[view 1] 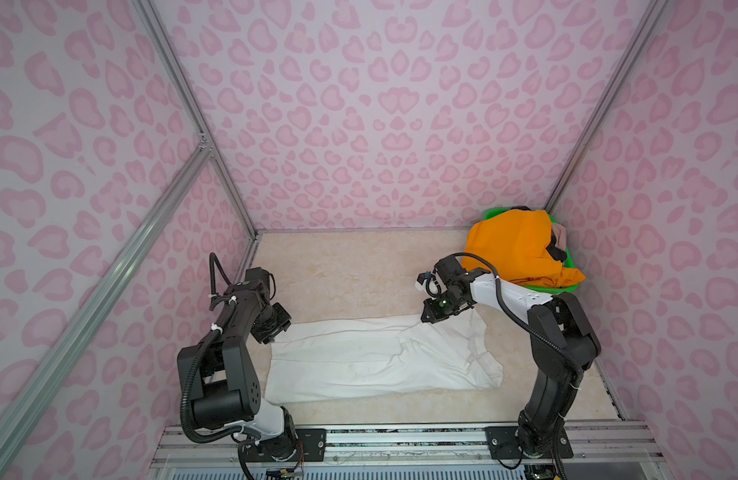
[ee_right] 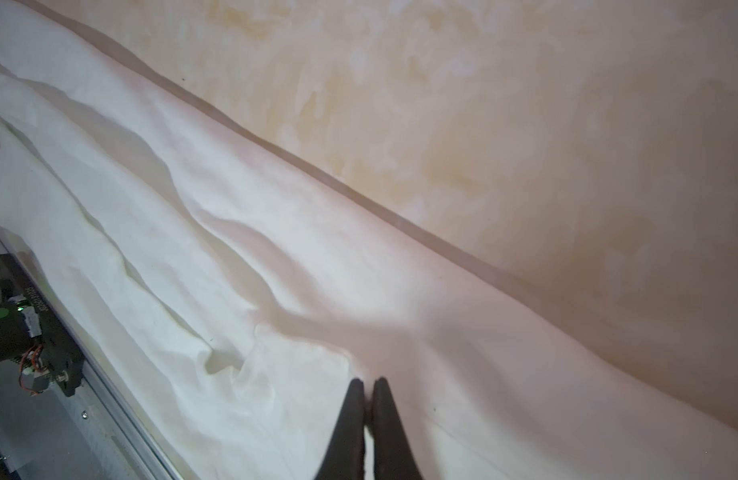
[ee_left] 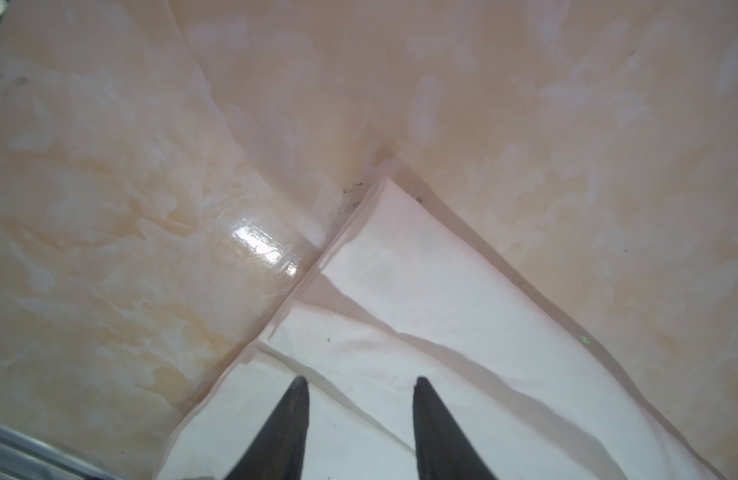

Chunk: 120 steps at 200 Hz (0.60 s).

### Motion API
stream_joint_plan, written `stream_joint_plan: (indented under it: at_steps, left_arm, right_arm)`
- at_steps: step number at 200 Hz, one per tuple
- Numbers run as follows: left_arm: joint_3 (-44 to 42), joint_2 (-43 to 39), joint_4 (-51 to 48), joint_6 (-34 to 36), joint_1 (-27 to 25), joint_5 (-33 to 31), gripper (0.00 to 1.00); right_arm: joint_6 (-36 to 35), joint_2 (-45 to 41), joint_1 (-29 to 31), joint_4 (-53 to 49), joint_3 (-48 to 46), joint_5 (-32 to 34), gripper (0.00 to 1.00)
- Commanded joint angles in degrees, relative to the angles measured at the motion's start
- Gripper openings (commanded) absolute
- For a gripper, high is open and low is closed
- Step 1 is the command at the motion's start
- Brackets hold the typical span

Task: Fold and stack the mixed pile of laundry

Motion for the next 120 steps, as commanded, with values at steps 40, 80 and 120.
stream_joint_plan:
  at_steps: [40, 80, 120]
  left_arm:
    - [2.05, -0.45, -2.44, 2.00, 1.30, -1.82, 0.44]
    - [3.59, 0.21, -3.18, 2.70, 1.86, -1.52, 0.45]
    - [2.89, 1.22, -2.58, 2.19, 1.83, -0.32, 0.44]
  right_arm:
    - [-1.97, -9.55, 1.84, -7.74, -4.58, -5.77, 0.00]
    - [1.08, -15.02, 6.60, -10.83, -9.75, -7.67, 0.00]
    - [7.70, -15.03, 13.74, -6.25, -14.91, -8.68, 0.11]
